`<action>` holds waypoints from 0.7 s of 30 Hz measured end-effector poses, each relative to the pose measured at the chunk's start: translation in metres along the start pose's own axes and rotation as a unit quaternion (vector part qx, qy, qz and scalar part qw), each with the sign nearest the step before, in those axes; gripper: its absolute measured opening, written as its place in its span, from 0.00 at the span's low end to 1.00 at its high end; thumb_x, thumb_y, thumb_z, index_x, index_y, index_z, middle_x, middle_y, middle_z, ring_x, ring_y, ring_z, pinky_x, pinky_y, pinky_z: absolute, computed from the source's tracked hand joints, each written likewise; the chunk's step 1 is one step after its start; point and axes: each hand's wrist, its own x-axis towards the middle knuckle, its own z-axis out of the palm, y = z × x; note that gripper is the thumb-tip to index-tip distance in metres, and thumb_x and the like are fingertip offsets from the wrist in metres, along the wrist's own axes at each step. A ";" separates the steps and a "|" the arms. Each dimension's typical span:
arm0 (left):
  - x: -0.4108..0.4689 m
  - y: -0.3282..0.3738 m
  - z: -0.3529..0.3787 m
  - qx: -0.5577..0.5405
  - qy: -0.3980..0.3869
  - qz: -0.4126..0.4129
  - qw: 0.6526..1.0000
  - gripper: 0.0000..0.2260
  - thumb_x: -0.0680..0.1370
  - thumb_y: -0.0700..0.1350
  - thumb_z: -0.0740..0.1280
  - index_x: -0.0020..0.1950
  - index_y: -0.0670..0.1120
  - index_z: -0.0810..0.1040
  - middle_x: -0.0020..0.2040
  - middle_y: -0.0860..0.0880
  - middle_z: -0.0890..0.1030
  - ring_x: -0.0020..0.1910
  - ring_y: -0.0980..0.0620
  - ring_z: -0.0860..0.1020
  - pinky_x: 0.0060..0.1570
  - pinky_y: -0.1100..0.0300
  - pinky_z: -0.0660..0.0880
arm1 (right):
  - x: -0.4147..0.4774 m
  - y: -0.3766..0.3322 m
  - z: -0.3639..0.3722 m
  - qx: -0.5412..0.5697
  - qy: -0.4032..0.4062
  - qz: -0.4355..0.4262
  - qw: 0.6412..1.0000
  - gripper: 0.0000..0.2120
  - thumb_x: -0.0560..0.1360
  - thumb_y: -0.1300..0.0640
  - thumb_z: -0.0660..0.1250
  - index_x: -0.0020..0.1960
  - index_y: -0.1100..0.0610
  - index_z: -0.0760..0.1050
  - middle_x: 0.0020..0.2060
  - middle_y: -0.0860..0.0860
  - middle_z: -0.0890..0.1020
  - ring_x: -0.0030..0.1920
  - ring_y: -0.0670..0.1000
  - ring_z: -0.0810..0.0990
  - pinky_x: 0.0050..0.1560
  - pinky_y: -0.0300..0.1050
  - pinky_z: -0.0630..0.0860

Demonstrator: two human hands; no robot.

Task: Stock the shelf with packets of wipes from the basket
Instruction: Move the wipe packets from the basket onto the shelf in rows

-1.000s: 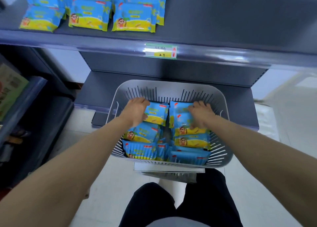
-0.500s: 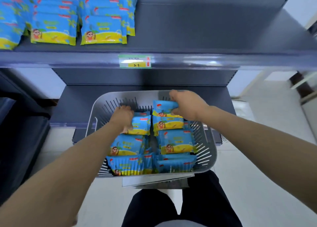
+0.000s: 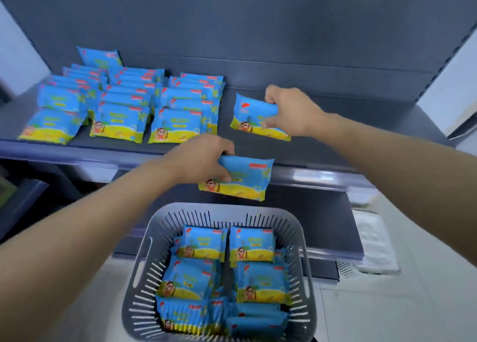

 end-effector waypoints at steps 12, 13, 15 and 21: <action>0.136 -0.001 -0.058 -0.033 0.041 -0.094 0.994 0.13 0.67 0.44 0.76 0.45 0.42 0.77 0.38 0.45 0.77 0.37 0.48 0.73 0.36 0.57 0.69 | 0.150 0.092 0.000 0.022 -0.065 0.018 0.997 0.13 0.68 0.56 0.75 0.41 0.55 0.70 0.38 0.51 0.73 0.39 0.53 0.70 0.34 0.44 0.63; 0.147 -0.005 -0.057 -0.027 0.037 -0.101 0.994 0.12 0.67 0.44 0.76 0.45 0.42 0.77 0.38 0.46 0.77 0.36 0.48 0.73 0.35 0.58 0.69 | 0.161 0.096 0.004 0.027 -0.075 0.016 0.997 0.12 0.68 0.56 0.75 0.43 0.56 0.71 0.39 0.51 0.73 0.39 0.52 0.70 0.35 0.44 0.64; 0.165 -0.014 -0.054 -0.018 0.032 -0.113 0.993 0.12 0.67 0.44 0.75 0.45 0.43 0.77 0.36 0.49 0.75 0.36 0.49 0.72 0.32 0.59 0.67 | 0.182 0.101 0.011 0.020 -0.083 0.009 0.996 0.13 0.69 0.55 0.75 0.48 0.56 0.74 0.39 0.52 0.74 0.40 0.53 0.71 0.38 0.45 0.67; 0.207 -0.042 -0.042 -0.002 0.042 -0.145 0.988 0.11 0.69 0.44 0.74 0.45 0.44 0.76 0.36 0.51 0.74 0.36 0.49 0.73 0.32 0.59 0.66 | 0.216 0.110 0.028 -0.129 -0.049 -0.029 0.990 0.16 0.70 0.48 0.72 0.54 0.54 0.76 0.48 0.55 0.80 0.48 0.59 0.77 0.42 0.47 0.72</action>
